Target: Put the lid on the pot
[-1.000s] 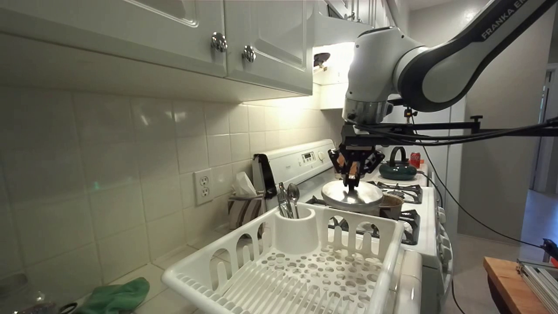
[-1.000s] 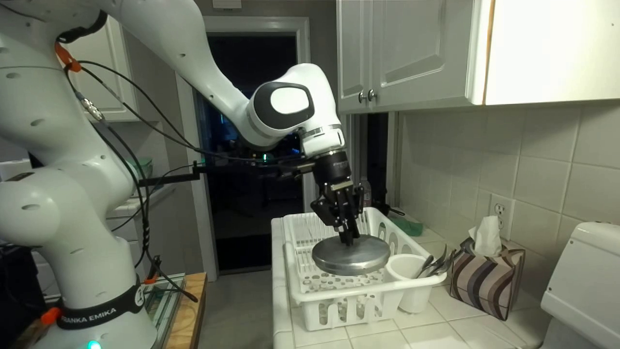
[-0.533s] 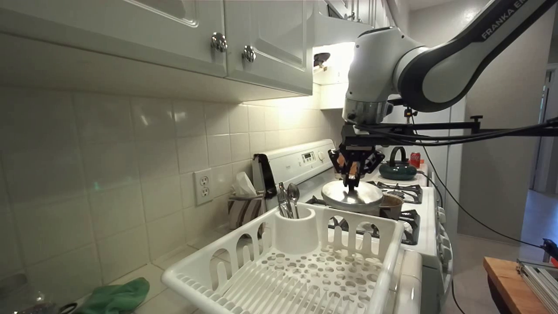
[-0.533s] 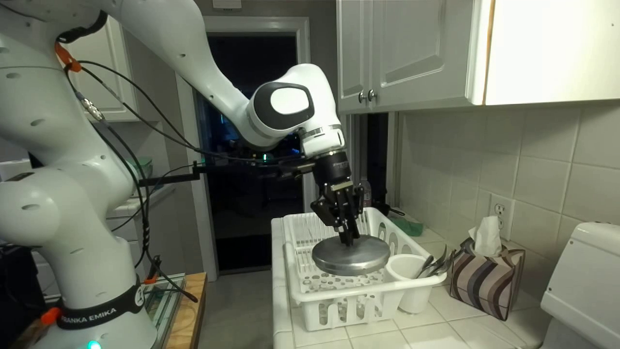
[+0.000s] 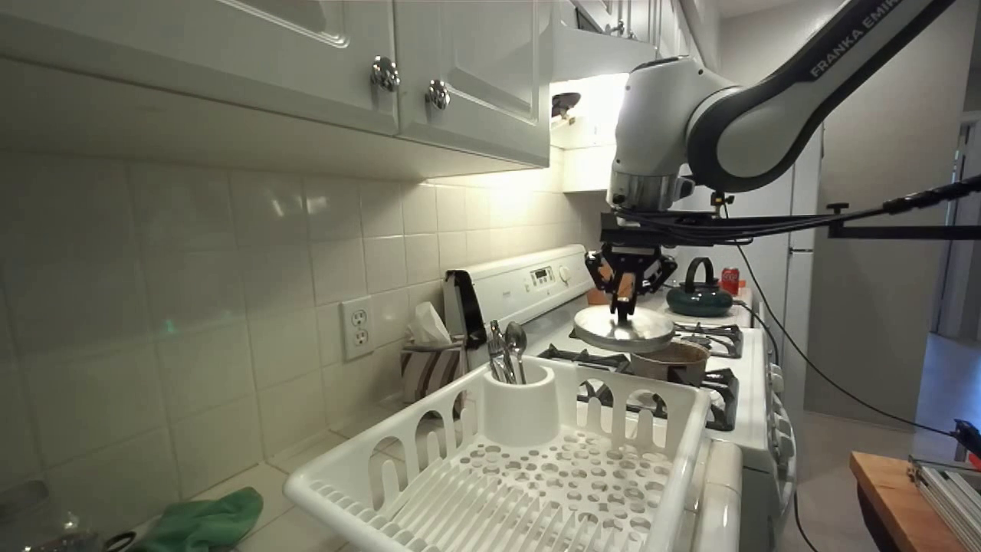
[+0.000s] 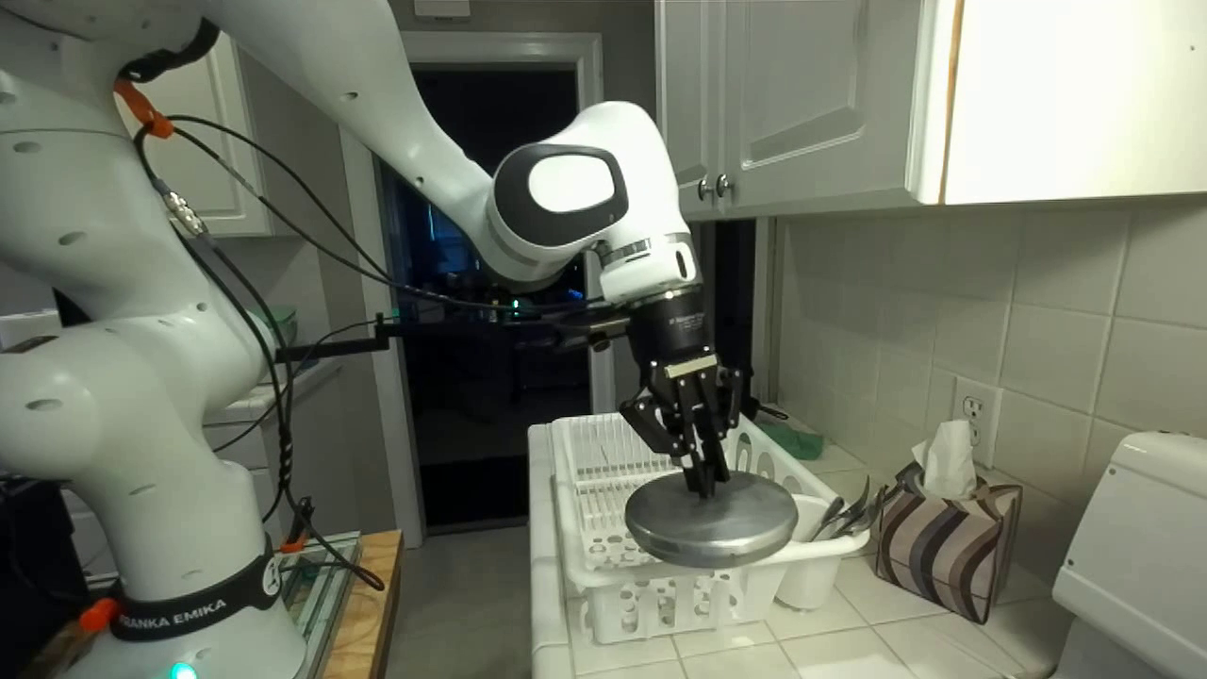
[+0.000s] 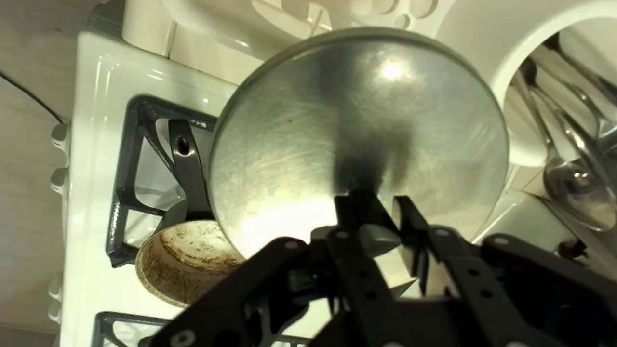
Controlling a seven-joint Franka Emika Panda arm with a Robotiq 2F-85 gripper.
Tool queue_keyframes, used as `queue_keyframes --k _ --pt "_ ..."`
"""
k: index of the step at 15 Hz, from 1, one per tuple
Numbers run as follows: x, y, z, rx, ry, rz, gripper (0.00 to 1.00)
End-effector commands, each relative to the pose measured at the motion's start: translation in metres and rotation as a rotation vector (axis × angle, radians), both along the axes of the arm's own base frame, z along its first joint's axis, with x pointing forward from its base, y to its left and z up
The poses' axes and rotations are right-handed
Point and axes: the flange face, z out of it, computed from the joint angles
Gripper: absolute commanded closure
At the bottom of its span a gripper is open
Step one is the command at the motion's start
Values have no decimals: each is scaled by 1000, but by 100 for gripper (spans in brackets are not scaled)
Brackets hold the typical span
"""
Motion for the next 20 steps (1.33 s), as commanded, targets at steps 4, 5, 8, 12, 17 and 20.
queue_keyframes --k 4,5,8,12,17,20 --pt "4 -58 -1 31 -28 -142 94" --pt "3 -67 -3 37 -30 -165 94" --pt "-2 -94 -10 64 -45 -226 94" --pt "-12 -121 -12 81 -73 -296 94" --pt "-29 -153 -16 126 -102 -421 94" --pt "-36 -171 -21 154 -130 -477 94"
